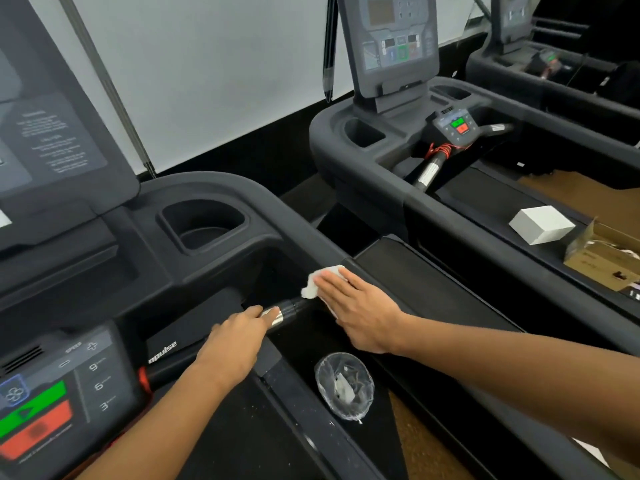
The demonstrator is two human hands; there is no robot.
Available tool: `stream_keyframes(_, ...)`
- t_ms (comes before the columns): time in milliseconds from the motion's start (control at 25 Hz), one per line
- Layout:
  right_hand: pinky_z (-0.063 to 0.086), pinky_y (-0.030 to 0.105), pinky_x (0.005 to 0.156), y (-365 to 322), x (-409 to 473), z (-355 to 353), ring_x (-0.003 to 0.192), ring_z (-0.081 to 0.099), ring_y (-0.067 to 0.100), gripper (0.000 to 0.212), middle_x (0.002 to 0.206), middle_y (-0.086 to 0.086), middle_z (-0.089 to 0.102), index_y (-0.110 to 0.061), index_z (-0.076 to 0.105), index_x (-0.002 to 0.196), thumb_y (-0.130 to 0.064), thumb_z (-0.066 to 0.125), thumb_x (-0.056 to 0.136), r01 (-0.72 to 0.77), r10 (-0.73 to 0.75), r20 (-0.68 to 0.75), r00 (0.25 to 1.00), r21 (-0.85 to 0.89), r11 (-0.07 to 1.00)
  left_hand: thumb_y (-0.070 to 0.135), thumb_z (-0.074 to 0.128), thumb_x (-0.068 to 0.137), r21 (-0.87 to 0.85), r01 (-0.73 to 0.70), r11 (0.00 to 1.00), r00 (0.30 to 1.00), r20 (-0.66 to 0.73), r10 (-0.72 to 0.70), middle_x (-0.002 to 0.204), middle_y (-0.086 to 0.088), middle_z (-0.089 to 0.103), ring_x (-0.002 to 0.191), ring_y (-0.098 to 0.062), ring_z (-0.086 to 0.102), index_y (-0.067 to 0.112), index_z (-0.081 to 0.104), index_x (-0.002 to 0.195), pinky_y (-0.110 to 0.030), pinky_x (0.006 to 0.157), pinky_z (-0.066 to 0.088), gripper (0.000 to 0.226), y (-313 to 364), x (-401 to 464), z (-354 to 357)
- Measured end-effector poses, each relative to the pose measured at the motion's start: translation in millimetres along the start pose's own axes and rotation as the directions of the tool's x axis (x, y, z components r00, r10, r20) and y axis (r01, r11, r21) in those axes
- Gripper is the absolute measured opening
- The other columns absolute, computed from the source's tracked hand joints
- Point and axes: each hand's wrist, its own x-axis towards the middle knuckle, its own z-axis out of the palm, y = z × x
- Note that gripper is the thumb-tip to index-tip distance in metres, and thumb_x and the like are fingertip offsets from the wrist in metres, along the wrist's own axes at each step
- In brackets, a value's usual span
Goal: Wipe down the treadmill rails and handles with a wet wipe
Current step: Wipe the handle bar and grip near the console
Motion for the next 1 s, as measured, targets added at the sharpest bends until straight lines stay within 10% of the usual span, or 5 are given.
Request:
stream_keyframes(280,0.002,0.052,0.124,2,61,0,0.151,-0.009,0.040,0.068,0.164,0.023,-0.008,0.003,0.000,0.154,-0.019,0.014,0.091,-0.090,0.116,-0.111,0.987,0.215,0.972,0.002,0.060,0.090,0.074,0.046,0.996,0.990,-0.137,-0.035,0.163,-0.005,0.012,0.152,-0.032,0.004,0.026,0.009,0.157,-0.052,0.120,0.020,0.088,-31,-21,0)
stream_keyframes(640,0.021,0.046,0.116,-2,181,-37,0.141,0.028,0.039,0.069,0.149,0.018,0.033,-0.002,0.028,0.147,-0.001,0.048,0.081,-0.079,0.210,-0.183,0.960,0.542,0.837,0.064,0.036,0.094,0.094,0.516,0.851,0.837,-0.265,-0.478,0.161,-0.004,0.025,0.148,-0.036,0.017,0.024,0.026,0.154,-0.061,0.114,0.021,0.073,-133,-101,-21)
stream_keyframes(1000,0.037,0.029,0.104,-129,210,-102,0.122,0.050,0.025,0.078,0.131,0.003,0.056,-0.016,0.041,0.146,0.019,0.042,0.076,0.183,0.214,-0.343,0.915,0.823,0.538,0.082,0.040,0.079,-0.095,0.652,0.752,0.719,-0.236,-0.654,0.154,-0.002,0.033,0.143,-0.029,0.030,0.026,0.022,0.155,-0.054,0.113,0.030,0.096,-182,-193,-14)
